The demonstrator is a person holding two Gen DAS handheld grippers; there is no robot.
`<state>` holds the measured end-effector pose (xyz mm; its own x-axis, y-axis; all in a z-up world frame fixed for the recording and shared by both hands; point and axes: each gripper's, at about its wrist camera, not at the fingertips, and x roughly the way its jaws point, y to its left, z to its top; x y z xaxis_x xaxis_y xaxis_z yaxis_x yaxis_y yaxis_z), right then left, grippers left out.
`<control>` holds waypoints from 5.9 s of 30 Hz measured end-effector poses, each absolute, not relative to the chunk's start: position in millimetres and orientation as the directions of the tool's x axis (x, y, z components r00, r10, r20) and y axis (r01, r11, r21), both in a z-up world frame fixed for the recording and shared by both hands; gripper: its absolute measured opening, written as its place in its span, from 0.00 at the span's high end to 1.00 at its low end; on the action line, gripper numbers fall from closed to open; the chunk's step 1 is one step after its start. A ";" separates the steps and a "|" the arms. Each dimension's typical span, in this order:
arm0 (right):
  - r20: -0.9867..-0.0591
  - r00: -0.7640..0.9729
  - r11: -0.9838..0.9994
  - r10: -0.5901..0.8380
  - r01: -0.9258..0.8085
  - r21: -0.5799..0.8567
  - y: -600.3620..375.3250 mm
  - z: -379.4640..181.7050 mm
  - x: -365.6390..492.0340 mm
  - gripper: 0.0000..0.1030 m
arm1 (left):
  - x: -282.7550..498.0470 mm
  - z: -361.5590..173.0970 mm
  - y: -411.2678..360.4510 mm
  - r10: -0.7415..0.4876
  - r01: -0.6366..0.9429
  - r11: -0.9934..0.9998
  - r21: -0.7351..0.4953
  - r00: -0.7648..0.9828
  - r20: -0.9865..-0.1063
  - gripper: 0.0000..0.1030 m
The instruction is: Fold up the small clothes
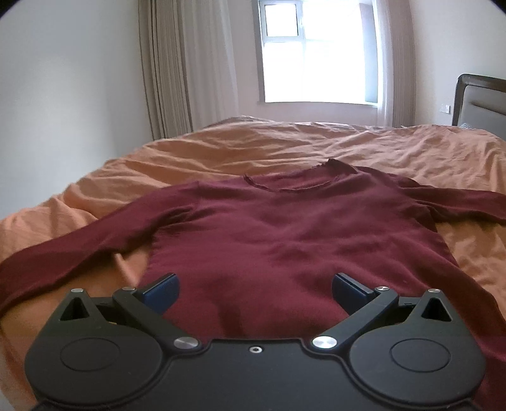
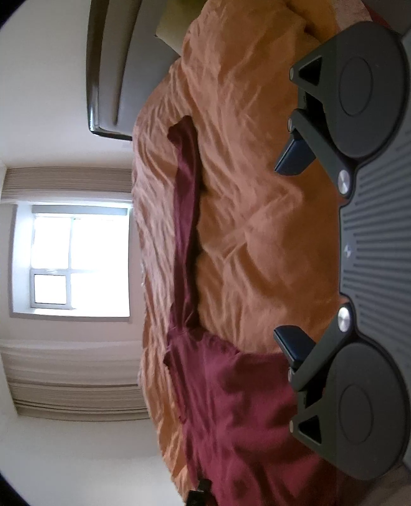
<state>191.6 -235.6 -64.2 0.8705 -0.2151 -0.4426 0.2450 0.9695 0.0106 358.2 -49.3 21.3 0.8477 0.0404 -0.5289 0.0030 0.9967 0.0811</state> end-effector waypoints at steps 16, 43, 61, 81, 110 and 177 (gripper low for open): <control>-0.347 0.929 0.965 -0.129 0.199 0.173 -291.7 -57.7 246.8 0.00 | 455.2 -1.5 -78.0 -0.002 0.042 0.997 0.067 0.855 -0.518 0.01; -0.485 0.662 0.759 -0.572 0.651 -0.007 -419.3 -62.3 424.6 0.00 | 468.8 -56.0 -70.6 -0.025 0.045 0.999 0.023 0.837 -0.546 0.00; -0.482 0.718 0.719 -0.502 0.656 0.229 -458.2 -85.1 432.4 0.42 | 469.2 -58.5 -76.2 -0.002 0.043 0.997 0.062 0.837 -0.548 0.00; -0.521 0.774 0.598 -0.359 0.619 0.509 -477.1 -68.2 377.2 0.91 | 469.3 -58.1 -76.1 -0.003 0.044 0.997 0.061 0.836 -0.549 0.00; -0.282 0.952 0.896 0.117 -0.224 -0.384 -74.2 25.5 517.0 0.91 | 441.1 57.2 90.3 0.030 -0.148 0.967 -0.205 0.871 -0.490 0.01; -0.442 0.895 0.989 -0.054 0.108 0.098 -331.4 -53.9 506.6 0.34 | 487.0 -58.6 31.8 -0.082 -0.052 0.954 -0.297 0.902 -0.424 0.01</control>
<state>506.6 -331.4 -53.9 0.8955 -0.0543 -0.4418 0.1083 0.9893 0.0978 487.0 31.8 -58.6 0.9022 -0.0822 -0.4235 -0.0524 0.9535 -0.2967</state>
